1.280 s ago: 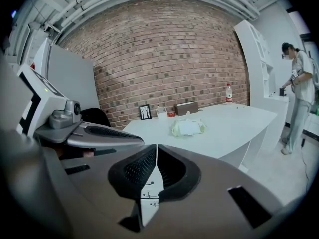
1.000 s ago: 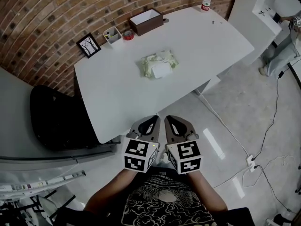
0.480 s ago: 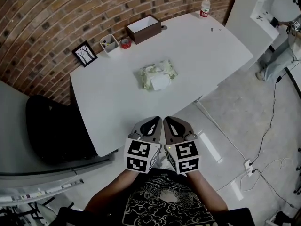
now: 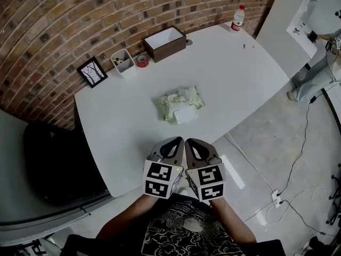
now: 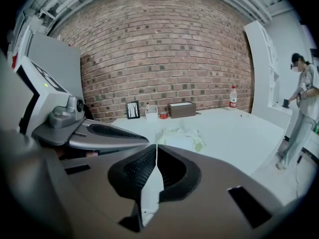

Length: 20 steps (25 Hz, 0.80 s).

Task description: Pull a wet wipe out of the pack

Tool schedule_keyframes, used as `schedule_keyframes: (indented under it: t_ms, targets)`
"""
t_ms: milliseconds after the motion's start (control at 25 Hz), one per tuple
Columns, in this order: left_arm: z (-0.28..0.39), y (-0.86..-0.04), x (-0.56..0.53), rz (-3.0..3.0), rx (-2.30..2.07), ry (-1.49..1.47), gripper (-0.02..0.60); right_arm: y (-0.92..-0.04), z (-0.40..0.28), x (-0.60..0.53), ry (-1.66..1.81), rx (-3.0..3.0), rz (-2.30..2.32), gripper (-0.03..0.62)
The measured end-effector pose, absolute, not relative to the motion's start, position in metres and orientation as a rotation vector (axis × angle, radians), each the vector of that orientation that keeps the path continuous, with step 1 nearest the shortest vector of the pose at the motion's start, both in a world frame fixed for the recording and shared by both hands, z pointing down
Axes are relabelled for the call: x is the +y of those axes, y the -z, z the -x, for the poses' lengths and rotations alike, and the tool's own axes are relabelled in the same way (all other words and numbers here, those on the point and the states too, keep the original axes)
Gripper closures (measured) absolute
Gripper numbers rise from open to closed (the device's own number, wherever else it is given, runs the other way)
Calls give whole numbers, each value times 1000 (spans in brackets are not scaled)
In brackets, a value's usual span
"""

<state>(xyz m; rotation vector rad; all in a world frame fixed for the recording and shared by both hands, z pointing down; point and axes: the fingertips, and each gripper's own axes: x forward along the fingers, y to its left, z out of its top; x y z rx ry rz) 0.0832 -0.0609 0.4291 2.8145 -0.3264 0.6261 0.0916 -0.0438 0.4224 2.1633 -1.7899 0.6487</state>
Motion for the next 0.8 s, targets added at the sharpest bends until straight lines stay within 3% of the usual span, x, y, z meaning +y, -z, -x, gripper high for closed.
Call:
schedule_keyframes:
  t_ms: [800]
  targets:
    - [-127, -454, -148, -2726, -301, -535, 565, -439, -137, -134, -673, -1692, -2069, 574]
